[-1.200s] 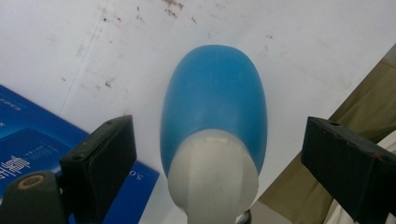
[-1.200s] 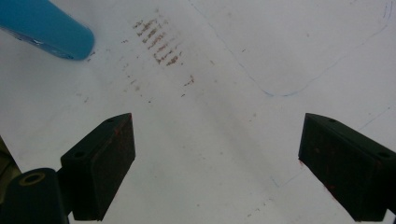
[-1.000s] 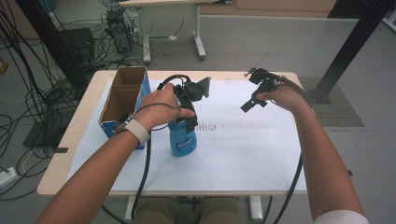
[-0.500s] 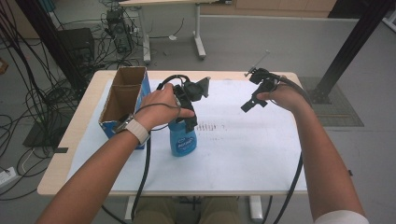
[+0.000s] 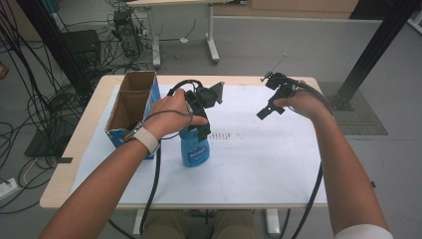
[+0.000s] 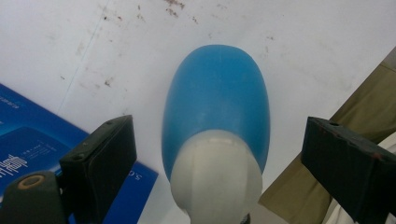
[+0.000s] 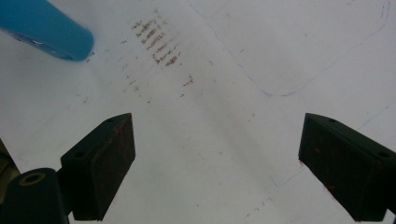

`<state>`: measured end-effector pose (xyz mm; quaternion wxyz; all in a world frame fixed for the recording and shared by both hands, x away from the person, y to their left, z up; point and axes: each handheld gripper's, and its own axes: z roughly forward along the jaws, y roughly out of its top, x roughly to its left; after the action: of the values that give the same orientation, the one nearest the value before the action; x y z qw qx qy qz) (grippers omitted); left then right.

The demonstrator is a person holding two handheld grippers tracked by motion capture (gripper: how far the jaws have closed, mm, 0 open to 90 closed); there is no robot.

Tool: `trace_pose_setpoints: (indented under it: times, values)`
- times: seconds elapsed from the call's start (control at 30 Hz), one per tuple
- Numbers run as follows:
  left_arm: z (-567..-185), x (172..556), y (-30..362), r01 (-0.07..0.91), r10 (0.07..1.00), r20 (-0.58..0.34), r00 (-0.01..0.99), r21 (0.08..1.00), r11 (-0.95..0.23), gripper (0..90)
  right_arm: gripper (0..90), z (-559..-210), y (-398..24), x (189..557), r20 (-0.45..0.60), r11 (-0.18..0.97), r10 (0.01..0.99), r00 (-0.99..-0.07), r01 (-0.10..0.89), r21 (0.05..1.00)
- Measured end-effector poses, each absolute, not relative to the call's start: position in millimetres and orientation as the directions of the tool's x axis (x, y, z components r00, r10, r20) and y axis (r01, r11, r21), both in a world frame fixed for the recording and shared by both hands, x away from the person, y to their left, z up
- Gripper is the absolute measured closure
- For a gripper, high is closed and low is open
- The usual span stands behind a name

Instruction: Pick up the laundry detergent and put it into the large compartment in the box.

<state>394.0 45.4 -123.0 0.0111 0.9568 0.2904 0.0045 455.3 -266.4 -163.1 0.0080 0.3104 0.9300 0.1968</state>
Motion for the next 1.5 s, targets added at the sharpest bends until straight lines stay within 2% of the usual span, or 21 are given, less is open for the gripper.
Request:
trace_pose_setpoints:
  times: [1.5]
  values:
    - [-121.7,394.7,49.1,0.556,0.556,-0.009,0.831,0.036,-0.831,10.9,10.9,-163.5,-266.6,454.7,0.105,0.730,0.581,-0.807,0.574,0.372]
